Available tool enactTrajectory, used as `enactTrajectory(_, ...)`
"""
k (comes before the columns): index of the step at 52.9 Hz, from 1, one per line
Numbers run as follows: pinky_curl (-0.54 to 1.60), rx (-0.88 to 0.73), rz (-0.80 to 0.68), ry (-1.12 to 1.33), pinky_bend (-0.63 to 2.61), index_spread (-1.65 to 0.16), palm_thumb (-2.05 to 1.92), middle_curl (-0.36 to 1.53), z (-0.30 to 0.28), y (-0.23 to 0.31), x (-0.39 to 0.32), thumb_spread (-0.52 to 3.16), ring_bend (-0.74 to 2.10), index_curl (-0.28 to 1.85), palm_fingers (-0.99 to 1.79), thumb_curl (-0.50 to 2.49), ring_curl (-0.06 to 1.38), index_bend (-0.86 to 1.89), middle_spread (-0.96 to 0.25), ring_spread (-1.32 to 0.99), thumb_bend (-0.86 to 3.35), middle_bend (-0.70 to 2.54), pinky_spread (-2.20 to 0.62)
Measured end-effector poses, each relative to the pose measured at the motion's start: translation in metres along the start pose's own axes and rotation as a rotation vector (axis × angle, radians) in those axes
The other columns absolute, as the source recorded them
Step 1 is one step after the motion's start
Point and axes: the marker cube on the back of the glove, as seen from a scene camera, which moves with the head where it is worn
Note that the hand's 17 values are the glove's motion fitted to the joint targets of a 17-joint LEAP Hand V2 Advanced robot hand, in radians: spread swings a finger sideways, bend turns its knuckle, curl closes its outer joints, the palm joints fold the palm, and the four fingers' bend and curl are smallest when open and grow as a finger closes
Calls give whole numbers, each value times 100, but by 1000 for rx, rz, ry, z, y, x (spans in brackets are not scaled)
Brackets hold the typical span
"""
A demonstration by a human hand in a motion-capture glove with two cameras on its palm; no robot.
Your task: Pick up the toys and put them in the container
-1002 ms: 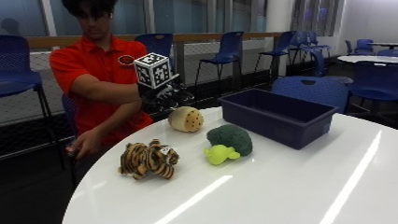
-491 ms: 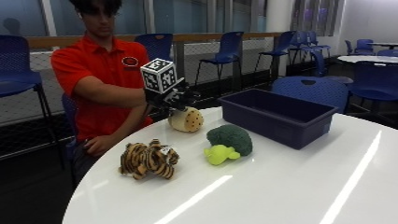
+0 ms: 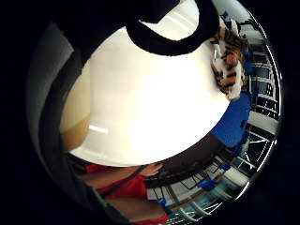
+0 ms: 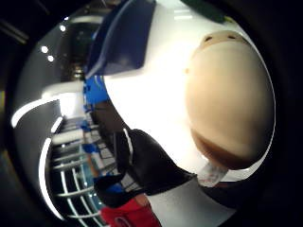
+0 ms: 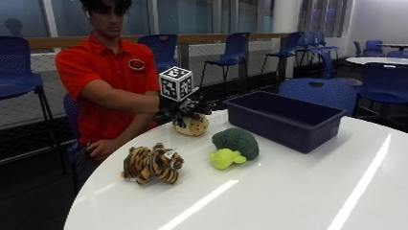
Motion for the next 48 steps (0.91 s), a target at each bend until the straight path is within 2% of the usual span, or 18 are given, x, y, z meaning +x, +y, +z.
enactTrajectory(13, 42, -7, 5, 41, 106, -30, -8, 16, 17, -7, -4, 98, 15, 14, -30, 16, 14, 7, -5, 0, -6, 9, 10)
enactTrajectory(26, 48, -87, 35, 126, 133, -31, 2, 14, 37, -7, 1, 104, 20, 12, -27, 21, 18, 7, -3, 1, -1, 7, 7)
enactTrajectory(33, 43, -141, 28, 173, 120, -36, 13, 15, 36, -8, 1, 113, 31, 16, -8, 26, 22, 20, -4, -1, 3, 13, 4)
enactTrajectory(42, 38, -178, 30, 184, 107, -39, 18, 17, 34, -10, -2, 120, 49, 21, 7, 29, 27, 18, -7, -7, 2, 18, -7)
enactTrajectory(48, 38, -160, 35, 175, 117, -41, 22, 16, 33, -12, -3, 126, 64, 21, 21, 31, 31, 16, -9, -15, 3, 10, -22)
